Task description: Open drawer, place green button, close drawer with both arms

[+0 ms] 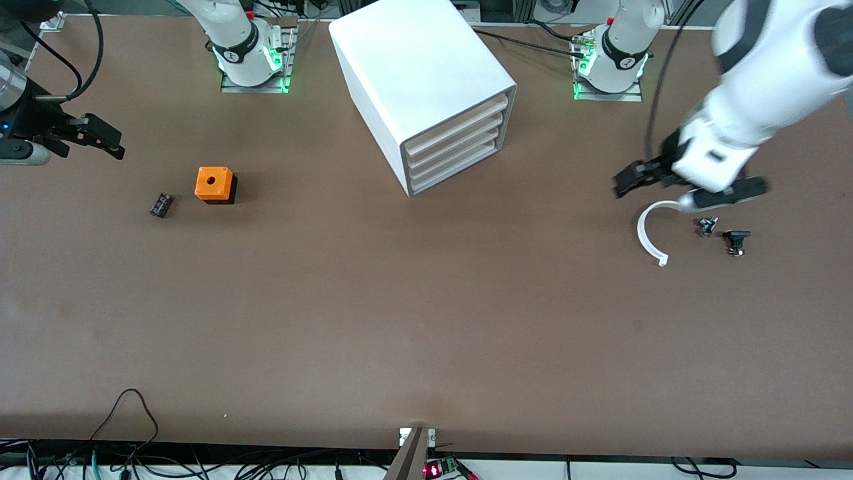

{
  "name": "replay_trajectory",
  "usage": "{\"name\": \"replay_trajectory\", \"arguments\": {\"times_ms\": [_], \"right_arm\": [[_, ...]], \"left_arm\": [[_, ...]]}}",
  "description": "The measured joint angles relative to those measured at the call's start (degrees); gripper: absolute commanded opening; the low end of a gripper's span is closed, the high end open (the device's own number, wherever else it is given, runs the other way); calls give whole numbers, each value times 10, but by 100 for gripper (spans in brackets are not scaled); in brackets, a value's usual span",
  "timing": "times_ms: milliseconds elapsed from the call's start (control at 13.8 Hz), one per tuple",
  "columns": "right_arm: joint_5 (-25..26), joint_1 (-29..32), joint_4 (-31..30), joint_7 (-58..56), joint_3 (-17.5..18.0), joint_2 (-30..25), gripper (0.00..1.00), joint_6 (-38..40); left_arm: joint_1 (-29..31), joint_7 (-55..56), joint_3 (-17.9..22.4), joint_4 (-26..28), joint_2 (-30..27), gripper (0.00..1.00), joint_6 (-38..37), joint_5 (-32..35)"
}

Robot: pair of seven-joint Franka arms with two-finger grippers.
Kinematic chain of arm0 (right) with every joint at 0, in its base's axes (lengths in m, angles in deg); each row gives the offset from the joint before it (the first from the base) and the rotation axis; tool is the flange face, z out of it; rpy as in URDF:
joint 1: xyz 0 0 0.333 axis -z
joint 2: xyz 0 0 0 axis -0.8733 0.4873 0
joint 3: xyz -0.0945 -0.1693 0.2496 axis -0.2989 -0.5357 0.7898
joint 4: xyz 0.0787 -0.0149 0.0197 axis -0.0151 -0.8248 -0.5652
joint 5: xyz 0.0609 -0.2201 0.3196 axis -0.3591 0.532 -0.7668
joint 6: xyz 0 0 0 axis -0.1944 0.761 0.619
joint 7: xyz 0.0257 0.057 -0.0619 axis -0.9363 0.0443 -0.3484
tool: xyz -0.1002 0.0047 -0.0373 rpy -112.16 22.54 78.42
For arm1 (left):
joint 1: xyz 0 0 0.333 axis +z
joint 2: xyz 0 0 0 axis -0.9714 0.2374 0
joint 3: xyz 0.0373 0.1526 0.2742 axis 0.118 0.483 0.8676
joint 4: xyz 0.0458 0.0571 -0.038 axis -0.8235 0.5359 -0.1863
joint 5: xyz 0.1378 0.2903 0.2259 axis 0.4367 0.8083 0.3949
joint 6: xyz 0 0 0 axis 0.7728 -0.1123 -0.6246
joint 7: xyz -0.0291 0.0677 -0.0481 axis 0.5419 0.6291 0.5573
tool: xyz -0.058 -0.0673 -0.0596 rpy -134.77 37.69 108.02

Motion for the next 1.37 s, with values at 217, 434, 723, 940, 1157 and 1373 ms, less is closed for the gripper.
{"name": "replay_trajectory", "arguments": {"times_ms": [217,434,723,940,1157,1373], "right_arm": [[0,0,4,0,0,1,100,-2],[0,0,24,0,0,15,100,-4],[0,0,32,0,0,24,100,-4],[0,0,32,0,0,25,100,-3],[0,0,32,0,-1,25,100,-3],[0,0,32,0,-1,26,100,-3]], "left_arm": [[0,-77,31,-63,-10,100,-79,35],[0,-104,41,-80,-14,100,-104,45],[9,-116,55,-80,-14,100,-128,45],[12,-161,59,-80,-14,100,-128,45],[12,-185,59,-80,-14,100,-126,46],[12,-191,56,-80,-14,100,-125,46]]}}
